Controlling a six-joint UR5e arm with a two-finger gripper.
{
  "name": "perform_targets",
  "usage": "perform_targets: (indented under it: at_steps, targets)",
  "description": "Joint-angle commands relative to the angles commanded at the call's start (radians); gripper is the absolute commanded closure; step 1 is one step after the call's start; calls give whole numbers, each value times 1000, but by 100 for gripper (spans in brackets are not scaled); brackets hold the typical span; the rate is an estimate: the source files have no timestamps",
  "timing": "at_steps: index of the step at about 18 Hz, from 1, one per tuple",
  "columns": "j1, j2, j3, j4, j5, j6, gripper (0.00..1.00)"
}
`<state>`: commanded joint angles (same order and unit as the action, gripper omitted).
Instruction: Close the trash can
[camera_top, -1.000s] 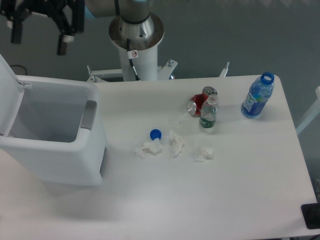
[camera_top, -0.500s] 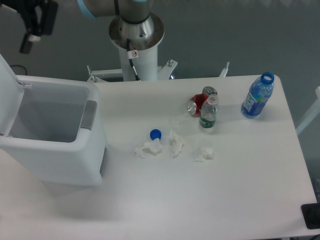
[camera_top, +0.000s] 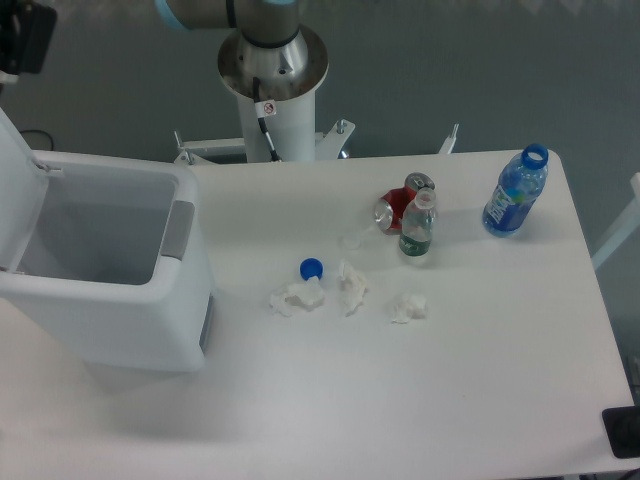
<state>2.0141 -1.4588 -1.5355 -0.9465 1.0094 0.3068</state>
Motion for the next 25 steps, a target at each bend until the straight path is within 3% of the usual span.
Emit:
perform_targets:
  at_steps: [25]
  targets:
    - [-114, -55, -9, 14, -98, 11, 0]
